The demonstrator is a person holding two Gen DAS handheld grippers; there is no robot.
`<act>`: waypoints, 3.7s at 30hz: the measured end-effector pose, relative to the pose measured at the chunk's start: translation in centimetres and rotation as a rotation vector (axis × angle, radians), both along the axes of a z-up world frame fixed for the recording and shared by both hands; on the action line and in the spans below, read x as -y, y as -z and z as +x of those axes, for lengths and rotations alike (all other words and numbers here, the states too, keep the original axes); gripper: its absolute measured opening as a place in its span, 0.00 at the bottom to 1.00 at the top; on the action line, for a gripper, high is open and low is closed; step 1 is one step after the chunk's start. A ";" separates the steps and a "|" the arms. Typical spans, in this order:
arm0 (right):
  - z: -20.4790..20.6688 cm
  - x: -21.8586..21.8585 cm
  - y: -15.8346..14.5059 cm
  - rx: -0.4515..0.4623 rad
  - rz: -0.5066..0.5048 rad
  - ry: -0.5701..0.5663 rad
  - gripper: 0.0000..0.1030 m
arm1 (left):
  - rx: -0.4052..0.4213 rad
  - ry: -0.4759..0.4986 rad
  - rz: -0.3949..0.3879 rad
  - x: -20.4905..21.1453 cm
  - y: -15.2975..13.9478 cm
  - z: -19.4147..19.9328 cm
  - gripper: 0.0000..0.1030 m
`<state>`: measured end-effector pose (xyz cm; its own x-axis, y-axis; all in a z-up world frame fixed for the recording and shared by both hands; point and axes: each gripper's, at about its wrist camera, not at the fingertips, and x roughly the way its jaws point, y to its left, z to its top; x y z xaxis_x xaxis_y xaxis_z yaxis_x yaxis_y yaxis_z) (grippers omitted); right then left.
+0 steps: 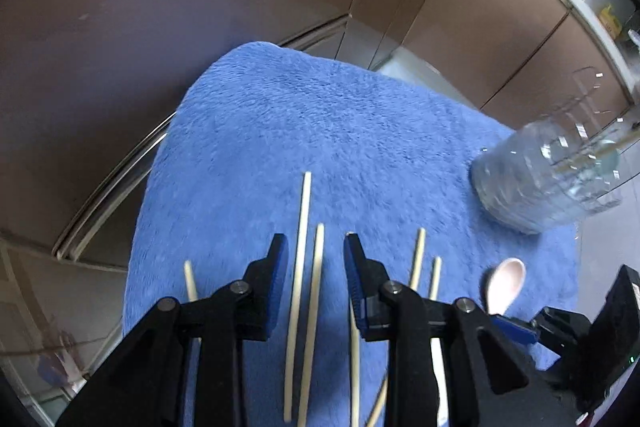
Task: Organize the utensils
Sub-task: 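Grasp another chopstick with the left gripper while the right gripper grasps a white spoon, then carry the chopstick and white spoon over the holder and release them inside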
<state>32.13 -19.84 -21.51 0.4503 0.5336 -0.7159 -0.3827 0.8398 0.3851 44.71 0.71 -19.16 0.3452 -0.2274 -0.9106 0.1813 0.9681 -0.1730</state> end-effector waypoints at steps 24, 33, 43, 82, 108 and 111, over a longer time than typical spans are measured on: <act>4.0 -5.2 0.7 -0.059 -0.091 -0.166 0.06 | -0.082 0.035 0.124 2.1 4.1 4.4 0.04; 0.2 -5.0 -3.4 0.072 -0.080 -0.094 0.05 | 0.110 -0.046 0.027 -1.2 -3.0 -1.6 0.04; -8.2 -2.0 -9.3 0.243 -0.075 0.020 0.05 | 0.301 -0.077 -0.028 -3.0 -9.9 -11.1 0.04; -7.5 9.8 -22.2 0.803 -0.200 0.474 0.05 | 0.972 -0.137 -0.423 12.2 -25.7 -12.6 0.04; 0.9 8.0 -11.6 0.771 -0.323 0.502 0.10 | 0.966 -0.283 -0.286 16.2 -13.8 -4.2 0.13; 0.3 7.7 -11.9 0.772 -0.322 0.497 0.20 | 0.971 -0.289 -0.287 15.3 -14.5 -5.4 0.20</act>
